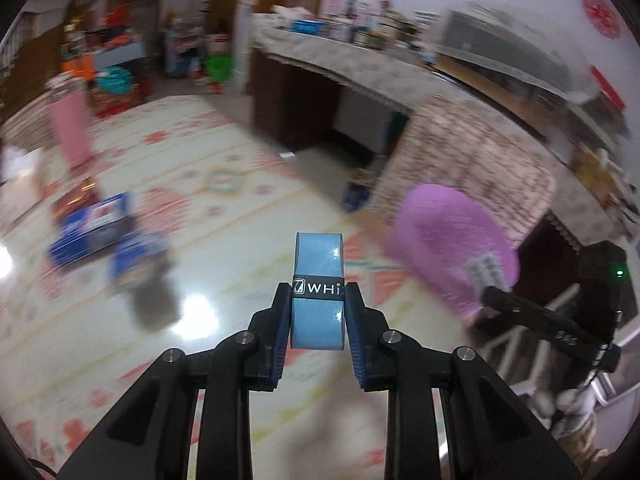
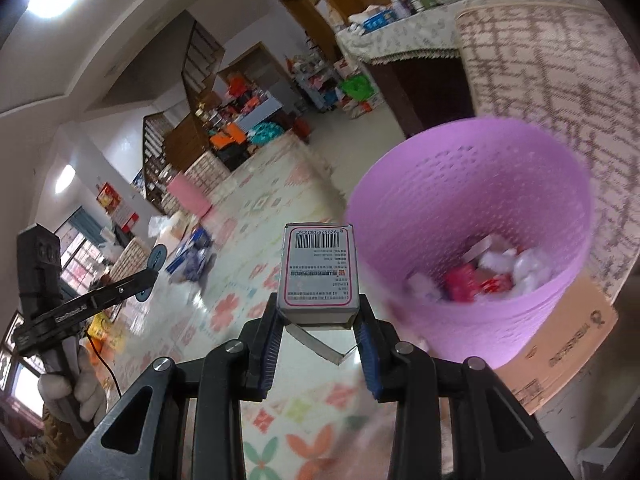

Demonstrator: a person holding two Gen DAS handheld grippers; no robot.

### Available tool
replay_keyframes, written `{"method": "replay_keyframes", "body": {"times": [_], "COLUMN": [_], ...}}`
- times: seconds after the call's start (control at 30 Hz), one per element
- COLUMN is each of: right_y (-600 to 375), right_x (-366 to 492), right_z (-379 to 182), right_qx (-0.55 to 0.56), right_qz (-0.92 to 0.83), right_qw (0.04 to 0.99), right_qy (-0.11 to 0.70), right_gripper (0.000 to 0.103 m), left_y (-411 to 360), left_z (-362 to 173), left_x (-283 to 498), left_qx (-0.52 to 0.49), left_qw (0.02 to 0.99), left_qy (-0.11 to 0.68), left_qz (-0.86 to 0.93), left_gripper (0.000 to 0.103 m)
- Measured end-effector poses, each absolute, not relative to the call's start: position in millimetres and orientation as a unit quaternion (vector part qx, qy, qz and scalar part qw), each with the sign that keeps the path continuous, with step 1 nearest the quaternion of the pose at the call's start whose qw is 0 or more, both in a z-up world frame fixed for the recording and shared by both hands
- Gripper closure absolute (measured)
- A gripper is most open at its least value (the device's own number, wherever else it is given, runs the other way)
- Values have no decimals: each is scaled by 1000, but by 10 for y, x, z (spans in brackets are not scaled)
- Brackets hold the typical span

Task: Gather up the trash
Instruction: 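Carry the wristband and white box over the purple basket, then open both grippers to drop the wristband and white box into the basket, then move both grippers back toward the remaining trash on the table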

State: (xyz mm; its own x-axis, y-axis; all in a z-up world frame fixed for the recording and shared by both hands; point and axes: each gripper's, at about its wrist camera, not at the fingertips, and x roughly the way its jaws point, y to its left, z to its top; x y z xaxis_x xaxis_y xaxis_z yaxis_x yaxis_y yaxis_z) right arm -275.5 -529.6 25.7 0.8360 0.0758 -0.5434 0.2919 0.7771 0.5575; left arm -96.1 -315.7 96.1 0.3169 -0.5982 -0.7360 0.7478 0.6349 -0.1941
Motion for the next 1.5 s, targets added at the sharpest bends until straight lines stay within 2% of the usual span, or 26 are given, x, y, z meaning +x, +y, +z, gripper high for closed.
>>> {"method": "replay_keyframes", "body": {"times": [0.4,0.43,0.47,0.5,0.53,0.57,0.6,1.07,1.5], "right_y": [-6094,-6159,-6195,-6225,-6274,-6308,-6326,-6202,-5579], "right_x": [-2897,-2876,-2850,-2831,-2836,-2865,-2900,-3126,-3009], "right_z": [366,359,352,346,337,331,324,209,402], "right_qx": [320,316,313,314,319,327,333,366,339], "right_qz": [-142,-145,-150,-157,-162,-163,-163,-151,-115], "right_qw": [899,900,900,898,896,896,896,887,899], "right_qy": [264,263,265,265,261,252,244,237,252], "right_gripper": [64,64,62,51,44,33,30,30,27], "left_y": [-4757,-4835,-4893,-4928,-4920,-4886,-4857,-4300,-3347], "left_z": [910,912,915,926,942,950,954,764,721], "left_x": [-1064,-1058,-1055,-1061,-1075,-1083,-1096,-1233,-1346], "left_qx": [108,109,111,110,106,102,104,125,72], "left_qw": [752,752,754,758,764,768,770,772,783], "left_qy": [427,426,426,424,419,414,412,442,455], "left_qz": [-491,-490,-488,-483,-480,-478,-476,-439,-418], "left_gripper": [76,72,54,36,31,29,29,25,25]}}
